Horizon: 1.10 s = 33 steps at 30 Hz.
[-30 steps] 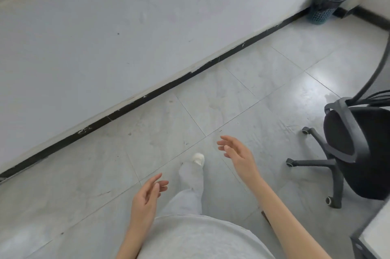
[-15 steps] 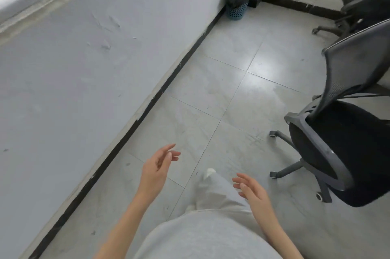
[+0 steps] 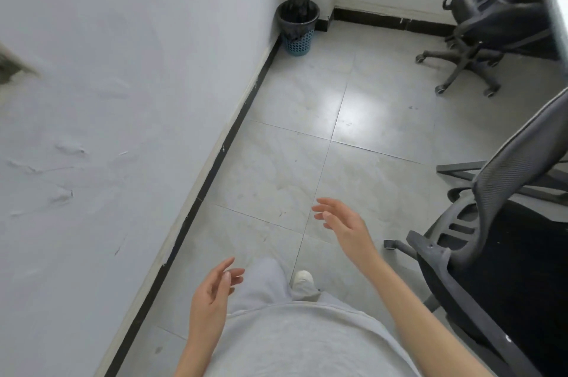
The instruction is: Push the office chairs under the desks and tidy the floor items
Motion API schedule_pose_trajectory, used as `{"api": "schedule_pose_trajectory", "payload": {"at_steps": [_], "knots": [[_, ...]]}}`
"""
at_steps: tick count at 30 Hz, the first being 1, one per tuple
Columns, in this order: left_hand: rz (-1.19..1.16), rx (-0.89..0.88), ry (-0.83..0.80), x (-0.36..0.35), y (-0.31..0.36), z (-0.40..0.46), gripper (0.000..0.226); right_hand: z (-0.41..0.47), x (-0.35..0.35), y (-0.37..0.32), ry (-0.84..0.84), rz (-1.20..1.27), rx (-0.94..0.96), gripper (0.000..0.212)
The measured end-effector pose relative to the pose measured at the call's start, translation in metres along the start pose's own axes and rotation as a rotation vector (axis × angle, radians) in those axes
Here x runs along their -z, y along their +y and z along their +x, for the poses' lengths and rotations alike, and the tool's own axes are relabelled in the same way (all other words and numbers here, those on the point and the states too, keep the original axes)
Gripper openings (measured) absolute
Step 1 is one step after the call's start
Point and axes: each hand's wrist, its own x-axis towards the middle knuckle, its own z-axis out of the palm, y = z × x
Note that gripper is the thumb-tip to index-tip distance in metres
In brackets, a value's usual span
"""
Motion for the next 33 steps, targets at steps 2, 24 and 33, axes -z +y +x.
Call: {"api": "schedule_pose_trajectory", "payload": {"at_steps": [2, 24, 33], "knots": [[0.011, 0.0, -0.022, -0.01, 0.019, 0.041, 0.028, 0.041, 0.004, -0.019, 0.033, 0.026, 0.013, 0.023], [0.393, -0.313, -0.905, -0.295, 0.298, 0.485, 0.027, 0.279, 0.12, -0.05, 0.935, 0.385, -0.313, 0.021], [0.516, -0.323, -1.192, -0.448, 0.348, 0.518, 0.028, 0.342, 0.241, -0.081, 1.217, 0.525, -0.227, 0.028]]}}
